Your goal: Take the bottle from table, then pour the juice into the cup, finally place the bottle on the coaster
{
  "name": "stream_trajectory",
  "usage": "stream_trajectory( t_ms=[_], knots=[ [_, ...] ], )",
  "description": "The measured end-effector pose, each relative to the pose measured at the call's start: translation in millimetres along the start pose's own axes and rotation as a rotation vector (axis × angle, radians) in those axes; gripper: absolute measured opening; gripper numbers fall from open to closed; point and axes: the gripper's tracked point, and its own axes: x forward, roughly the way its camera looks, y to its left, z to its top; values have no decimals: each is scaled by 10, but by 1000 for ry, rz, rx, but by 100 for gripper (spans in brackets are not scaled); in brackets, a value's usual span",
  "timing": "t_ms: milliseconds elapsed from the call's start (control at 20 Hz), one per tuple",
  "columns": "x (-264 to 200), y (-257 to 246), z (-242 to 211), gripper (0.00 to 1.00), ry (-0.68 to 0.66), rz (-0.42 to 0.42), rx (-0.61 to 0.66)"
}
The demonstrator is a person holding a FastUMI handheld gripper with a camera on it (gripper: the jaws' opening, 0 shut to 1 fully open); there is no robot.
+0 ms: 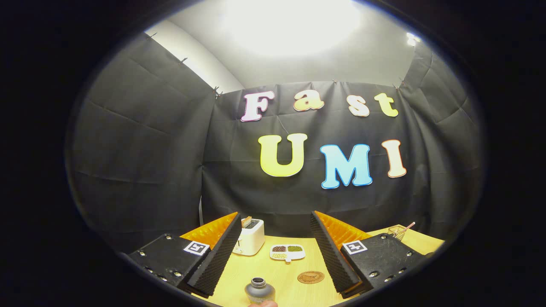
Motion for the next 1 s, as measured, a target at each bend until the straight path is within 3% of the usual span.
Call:
stream_trajectory(
  t_ms=[200, 450, 1000],
  knots=[
    [42, 110, -166, 98, 26, -2, -7],
    [68, 170, -407, 98, 48, -64, -25],
    [49, 381, -1319, 98, 211, -109, -32]
  ],
)
